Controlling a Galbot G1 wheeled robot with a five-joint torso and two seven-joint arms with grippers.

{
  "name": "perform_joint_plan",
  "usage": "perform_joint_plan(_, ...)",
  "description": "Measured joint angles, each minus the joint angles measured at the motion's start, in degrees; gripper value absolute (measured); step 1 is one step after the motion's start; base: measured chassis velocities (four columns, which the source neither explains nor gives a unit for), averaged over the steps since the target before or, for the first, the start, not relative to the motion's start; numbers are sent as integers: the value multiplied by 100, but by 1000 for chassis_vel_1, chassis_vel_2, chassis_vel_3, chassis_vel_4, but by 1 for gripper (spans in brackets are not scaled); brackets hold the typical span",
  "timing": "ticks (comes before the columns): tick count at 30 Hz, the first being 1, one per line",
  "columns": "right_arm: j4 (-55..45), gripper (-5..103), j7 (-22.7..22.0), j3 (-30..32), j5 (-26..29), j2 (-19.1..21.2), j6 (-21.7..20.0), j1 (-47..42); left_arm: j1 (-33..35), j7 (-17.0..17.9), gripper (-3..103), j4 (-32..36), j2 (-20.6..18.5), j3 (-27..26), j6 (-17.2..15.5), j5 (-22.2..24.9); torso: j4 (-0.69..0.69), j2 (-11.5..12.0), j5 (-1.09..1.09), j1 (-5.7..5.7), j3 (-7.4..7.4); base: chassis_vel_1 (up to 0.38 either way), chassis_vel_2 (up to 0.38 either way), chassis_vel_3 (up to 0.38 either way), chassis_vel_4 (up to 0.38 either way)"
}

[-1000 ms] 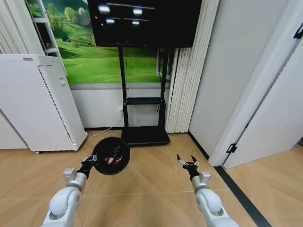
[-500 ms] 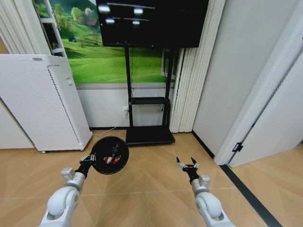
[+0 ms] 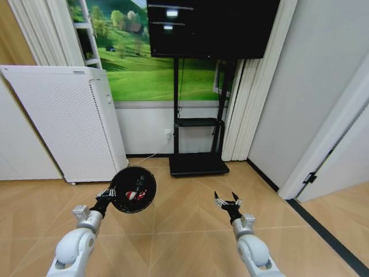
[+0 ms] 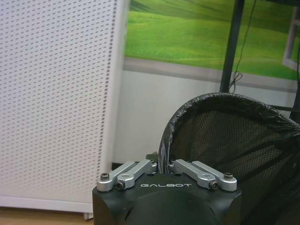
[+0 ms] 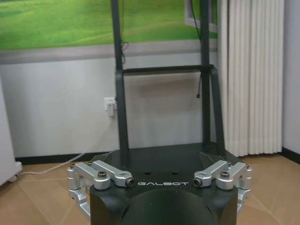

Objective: Pick up the trash bin and place the garbage on the floor into it.

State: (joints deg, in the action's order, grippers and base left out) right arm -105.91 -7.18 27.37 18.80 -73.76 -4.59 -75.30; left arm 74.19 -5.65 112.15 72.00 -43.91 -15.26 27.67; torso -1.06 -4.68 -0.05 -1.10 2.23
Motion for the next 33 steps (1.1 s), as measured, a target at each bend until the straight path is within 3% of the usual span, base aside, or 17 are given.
perform_joint_plan(7,35,100,79,4,-51,-23,76,-17,22,-18,4,-21,6,-21,5,3,-1,0,4,0,0,275,257,-292,-243)
perform_joint_plan(11,42,100,80,4,-85,-51,100,-28,23,-36,4,-37,10,-42,13,12,2,0,4,-1,1,62,51,3,-65)
perform_joint_plan(17,48,100,79,0,-109,-72,134,-45,93,-39,4,-28,129,-13,23,-7,-5,0,5,-1,1,-74,-44,55,34)
perform_joint_plan(21,46,100,79,-5,-110,-79,148,-48,228,13,4,42,288,9,40,-72,-3,0,6,-1,1,-20,-34,5,5)
perform_joint_plan(25,47,100,90,-8,-103,-71,153,-66,558,118,4,121,693,-174,140,-335,1,0,5,-1,0,0,0,0,0)
perform_joint_plan(33,46,100,94,-14,-61,-34,151,-46,860,457,4,71,1126,-575,36,-231,0,0,5,0,0,0,0,0,0)
